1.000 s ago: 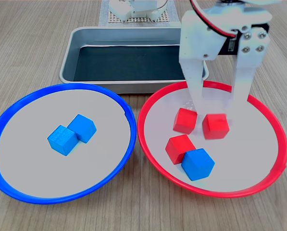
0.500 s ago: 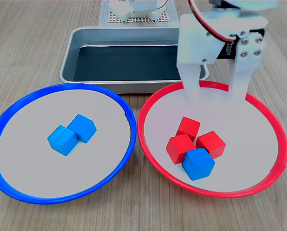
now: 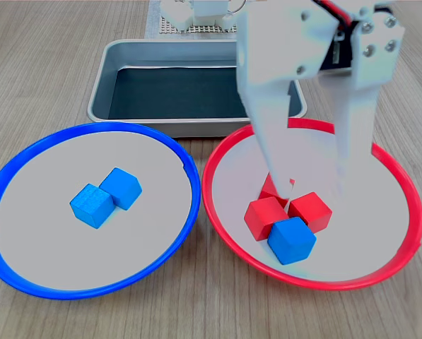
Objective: Relocate any misplaced blocks to their matching dishes.
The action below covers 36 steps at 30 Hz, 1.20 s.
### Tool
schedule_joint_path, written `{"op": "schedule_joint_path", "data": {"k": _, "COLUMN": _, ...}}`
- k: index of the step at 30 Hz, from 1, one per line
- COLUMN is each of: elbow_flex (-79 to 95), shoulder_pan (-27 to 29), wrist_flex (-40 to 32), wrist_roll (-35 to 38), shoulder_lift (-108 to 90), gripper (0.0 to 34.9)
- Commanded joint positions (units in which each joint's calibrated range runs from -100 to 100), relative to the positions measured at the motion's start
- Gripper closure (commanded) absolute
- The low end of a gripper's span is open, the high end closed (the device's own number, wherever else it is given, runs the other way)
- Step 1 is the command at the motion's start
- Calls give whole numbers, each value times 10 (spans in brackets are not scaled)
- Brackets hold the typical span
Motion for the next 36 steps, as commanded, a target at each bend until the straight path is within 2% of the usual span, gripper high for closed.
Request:
{"op": "schedule_joint_path", "data": {"k": 1, "elbow_flex": -24, "shoulder_pan": 25, "wrist_flex": -40, "wrist_roll": 36, "shoulder_lift": 7, "gripper": 222}}
{"op": "schedule_joint_path", "data": {"k": 10, "elbow_flex": -33, "shoulder_pan": 25, "wrist_flex": -101, "wrist_roll": 65, "shoulder_lift": 42, "gripper": 211}}
{"op": "schedule_joint_path", "data": {"k": 23, "elbow_flex": -48, "shoulder_pan": -3, "wrist_flex": -79, "wrist_roll": 69, "shoulder_lift": 58, "gripper": 208}}
{"op": "schedule_joint_path", "data": {"k": 36, "elbow_flex": -43, "shoulder_pan": 5, "wrist_flex": -49, "wrist_roll": 73, "shoulder_lift": 70, "gripper": 205}}
